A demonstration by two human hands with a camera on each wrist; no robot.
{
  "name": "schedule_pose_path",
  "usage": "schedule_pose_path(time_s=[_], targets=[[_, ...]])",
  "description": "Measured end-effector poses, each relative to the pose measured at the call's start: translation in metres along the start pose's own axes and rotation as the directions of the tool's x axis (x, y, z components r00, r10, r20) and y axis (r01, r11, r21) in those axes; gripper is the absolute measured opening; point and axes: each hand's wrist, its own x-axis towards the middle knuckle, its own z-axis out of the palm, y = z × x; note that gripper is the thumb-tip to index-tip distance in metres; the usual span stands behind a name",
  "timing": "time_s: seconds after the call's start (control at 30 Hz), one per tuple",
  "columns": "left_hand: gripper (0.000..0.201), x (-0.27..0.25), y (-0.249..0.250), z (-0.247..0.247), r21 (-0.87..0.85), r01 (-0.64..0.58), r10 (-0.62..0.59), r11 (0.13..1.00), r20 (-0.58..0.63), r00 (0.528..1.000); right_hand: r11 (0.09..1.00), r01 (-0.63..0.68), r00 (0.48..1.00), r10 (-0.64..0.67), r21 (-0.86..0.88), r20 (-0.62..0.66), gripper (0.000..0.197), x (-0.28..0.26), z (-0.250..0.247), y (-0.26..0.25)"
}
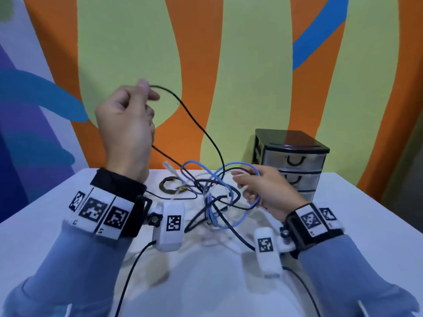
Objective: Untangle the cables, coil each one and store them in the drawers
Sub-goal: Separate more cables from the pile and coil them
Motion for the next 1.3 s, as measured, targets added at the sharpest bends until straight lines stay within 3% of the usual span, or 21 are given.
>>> schedule_pose_path(time_s=[0.1,0.2,0.33,0.4,0.47,0.5,0.57,0.6,0.63,0.7,0.73,0.8,0.83,0.9,0.93,1.0,1.1,1.23,1.3], targets=[[0.021,0.007,-0.012,-0.007,0.12,0.173,-0.177,0.978,0.016,0.984,0.967,-0.07,0.981,0.023,0.246,0.191,0.014,-0.008,-0.005,-0.013],[0.027,0.012,-0.013,-0.013,0.215,0.27,-0.289,0.939,0.064,0.955,0.941,-0.095,0.943,-0.019,0.325,0.331,0.004,-0.013,-0.009,-0.019],[0.07,0.011,-0.003,-0.019,0.368,0.204,-0.262,0.907,0.114,0.958,0.959,-0.059,0.882,-0.08,0.277,0.465,0.01,-0.017,-0.013,-0.02],[0.071,0.008,-0.003,-0.02,0.412,0.141,-0.22,0.9,0.151,0.964,0.972,-0.033,0.907,-0.069,0.232,0.416,0.012,-0.017,-0.013,-0.02],[0.058,0.005,-0.007,-0.021,0.508,0.032,-0.152,0.861,0.196,0.969,0.976,-0.01,0.957,-0.054,0.218,0.286,0.015,-0.014,-0.008,-0.02],[0.046,0.004,-0.01,-0.02,0.575,-0.05,-0.102,0.817,0.23,0.968,0.975,0.011,0.976,-0.059,0.224,0.209,0.015,-0.012,-0.005,-0.019],[0.009,-0.001,-0.014,-0.012,0.709,-0.277,0.044,0.649,0.328,0.944,0.975,0.063,0.995,-0.077,0.214,0.06,0.011,-0.009,0.001,-0.019],[0.015,-0.008,-0.011,-0.006,0.736,-0.399,0.109,0.547,0.41,0.906,0.978,0.085,0.996,-0.087,0.191,0.005,0.009,-0.007,0.004,-0.019],[0.034,-0.013,-0.012,-0.001,0.704,-0.526,0.16,0.478,0.518,0.84,0.982,0.103,0.995,-0.098,0.161,-0.036,0.011,-0.006,0.006,-0.018],[0.051,-0.024,-0.009,0.009,0.554,-0.668,0.159,0.497,0.698,0.698,0.987,0.114,0.991,-0.105,0.117,-0.079,0.015,-0.006,0.011,-0.018],[0.049,-0.031,-0.007,0.013,0.525,-0.659,0.082,0.538,0.746,0.661,0.988,0.107,0.991,-0.097,0.113,-0.089,0.016,-0.007,0.013,-0.019],[0.037,-0.042,-0.007,0.02,0.597,-0.601,-0.109,0.531,0.752,0.65,0.988,0.074,0.994,-0.062,0.134,-0.092,0.014,-0.007,0.014,-0.019],[0.036,-0.045,-0.008,0.021,0.64,-0.605,-0.171,0.474,0.74,0.65,0.985,0.052,0.996,-0.04,0.162,-0.08,0.01,-0.008,0.013,-0.021],[0.055,-0.045,-0.01,0.017,0.689,-0.638,-0.238,0.344,0.721,0.65,0.961,0.013,1.0,-0.01,0.276,-0.015,0.006,-0.009,0.009,-0.024],[0.059,-0.043,-0.01,0.016,0.705,-0.634,-0.27,0.317,0.708,0.653,0.94,-0.007,1.0,0.0,0.341,0.022,0.014,-0.009,0.006,-0.025],[0.047,-0.038,-0.008,0.012,0.716,-0.587,-0.331,0.379,0.697,0.636,0.897,-0.044,0.997,0.011,0.439,0.078,0.031,-0.012,-0.001,-0.029],[0.014,-0.035,-0.006,0.01,0.705,-0.565,-0.334,0.429,0.705,0.626,0.827,-0.081,0.99,0.002,0.557,0.142,0.035,-0.014,-0.004,-0.033],[0.016,-0.038,-0.009,0.007,0.713,-0.642,-0.308,0.282,0.701,0.643,0.795,-0.001,0.995,-0.061,0.607,0.082,0.024,-0.013,-0.002,-0.033],[0.019,-0.037,-0.014,0.009,0.699,-0.654,-0.249,0.288,0.715,0.654,0.829,0.064,0.997,-0.078,0.556,0.001,0.026,-0.008,-0.002,-0.028]])
